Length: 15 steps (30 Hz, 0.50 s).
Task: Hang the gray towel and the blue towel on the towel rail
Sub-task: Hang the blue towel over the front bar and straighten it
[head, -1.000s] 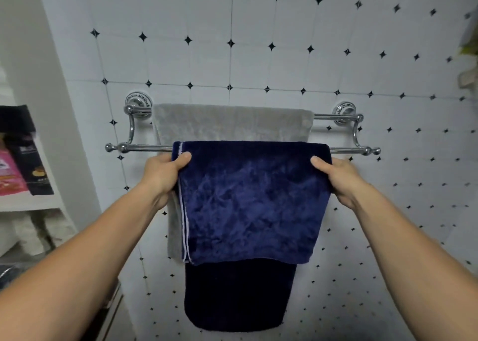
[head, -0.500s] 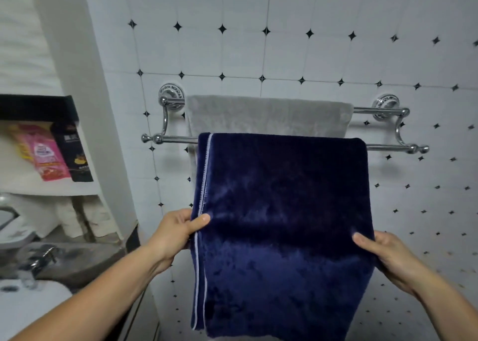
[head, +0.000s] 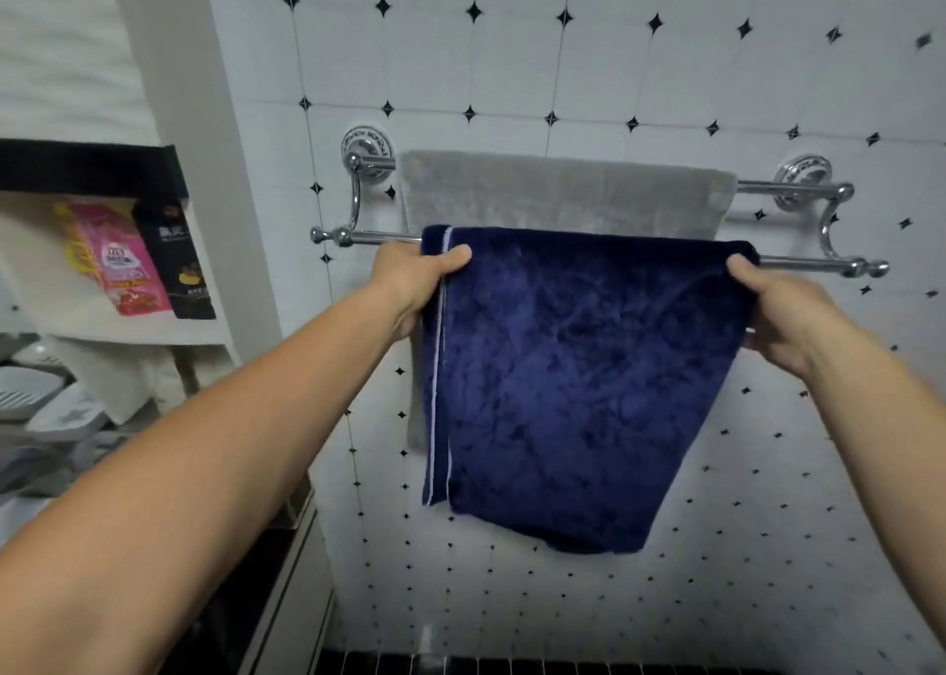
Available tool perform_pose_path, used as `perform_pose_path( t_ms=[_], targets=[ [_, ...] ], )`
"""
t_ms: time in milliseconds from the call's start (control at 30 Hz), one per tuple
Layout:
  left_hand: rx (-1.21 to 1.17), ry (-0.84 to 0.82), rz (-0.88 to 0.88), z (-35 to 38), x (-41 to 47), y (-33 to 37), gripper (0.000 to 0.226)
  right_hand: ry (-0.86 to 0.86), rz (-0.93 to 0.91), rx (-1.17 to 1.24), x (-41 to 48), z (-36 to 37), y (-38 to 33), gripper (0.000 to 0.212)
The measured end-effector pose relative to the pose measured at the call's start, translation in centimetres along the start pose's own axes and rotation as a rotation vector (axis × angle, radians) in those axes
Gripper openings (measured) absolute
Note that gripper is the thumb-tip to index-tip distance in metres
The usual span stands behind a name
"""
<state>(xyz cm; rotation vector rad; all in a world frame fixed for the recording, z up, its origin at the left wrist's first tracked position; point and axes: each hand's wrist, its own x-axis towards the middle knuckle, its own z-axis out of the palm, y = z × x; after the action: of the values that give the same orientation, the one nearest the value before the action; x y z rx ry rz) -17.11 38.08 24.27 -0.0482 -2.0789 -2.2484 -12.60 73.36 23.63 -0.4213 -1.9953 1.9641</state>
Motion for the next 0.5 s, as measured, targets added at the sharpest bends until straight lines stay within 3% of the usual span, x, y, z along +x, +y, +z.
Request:
perform_pose_path(
  t_ms=[167, 367, 500],
  targets=[
    [0.064, 0.048, 0.033, -0.5, 0.0, 0.1, 0.011, 0.053, -0.027, -0.103, 0.1, -1.0, -0.4, 0.008],
    [0.049, 0.009, 0.047, -1.2, -0.5, -0.4, 0.008, 0.060, -0.036, -0.124, -0.6, -1.8, 0.4, 0.014],
    [0.087, 0.005, -0.002, -2.0, -0.6, -2.1, 0.017, 0.016, 0.005, -0.153, -0.9, -2.4, 1.8, 0.005]
  ],
)
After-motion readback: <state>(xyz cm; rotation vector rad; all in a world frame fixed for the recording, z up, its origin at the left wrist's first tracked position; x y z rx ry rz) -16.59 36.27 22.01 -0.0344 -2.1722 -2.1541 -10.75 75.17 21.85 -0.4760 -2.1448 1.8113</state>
